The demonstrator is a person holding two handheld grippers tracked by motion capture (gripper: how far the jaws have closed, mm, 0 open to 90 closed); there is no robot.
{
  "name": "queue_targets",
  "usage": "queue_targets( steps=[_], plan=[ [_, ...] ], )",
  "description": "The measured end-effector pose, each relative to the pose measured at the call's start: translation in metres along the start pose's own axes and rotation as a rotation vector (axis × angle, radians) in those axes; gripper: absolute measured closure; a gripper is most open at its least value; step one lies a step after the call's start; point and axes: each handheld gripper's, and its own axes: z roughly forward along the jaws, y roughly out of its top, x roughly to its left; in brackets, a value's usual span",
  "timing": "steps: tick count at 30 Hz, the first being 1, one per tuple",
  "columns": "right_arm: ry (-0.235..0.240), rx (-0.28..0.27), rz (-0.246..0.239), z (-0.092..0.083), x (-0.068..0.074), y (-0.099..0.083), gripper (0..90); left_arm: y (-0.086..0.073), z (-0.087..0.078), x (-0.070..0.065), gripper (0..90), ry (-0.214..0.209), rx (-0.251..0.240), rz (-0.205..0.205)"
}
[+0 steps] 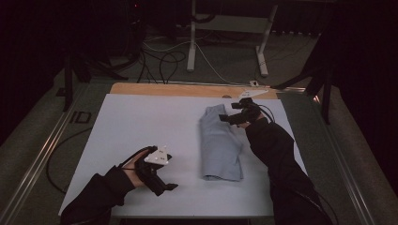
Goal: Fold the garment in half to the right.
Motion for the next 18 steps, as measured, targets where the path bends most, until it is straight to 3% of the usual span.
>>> queue_targets(
  steps=[10, 15, 18],
  plan=[
    [-0.103, 0.057, 0.054, 0.028, -0.015, -0.005, 20.4, -0.060, -0.022, 0.000, 0.5, 0.097, -0.058, -0.168],
    [-0.123, 0.122, 0.089, 0.043, -0.027, -0.010, 20.9, -0.076, -0.030, -0.003, 0.5, 0.158, -0.056, -0.198],
    [-0.123, 0.156, 0.124, 0.051, -0.032, -0.015, 21.6, -0.081, -0.034, -0.006, 0.6, 0.168, -0.070, -0.215]
  ],
)
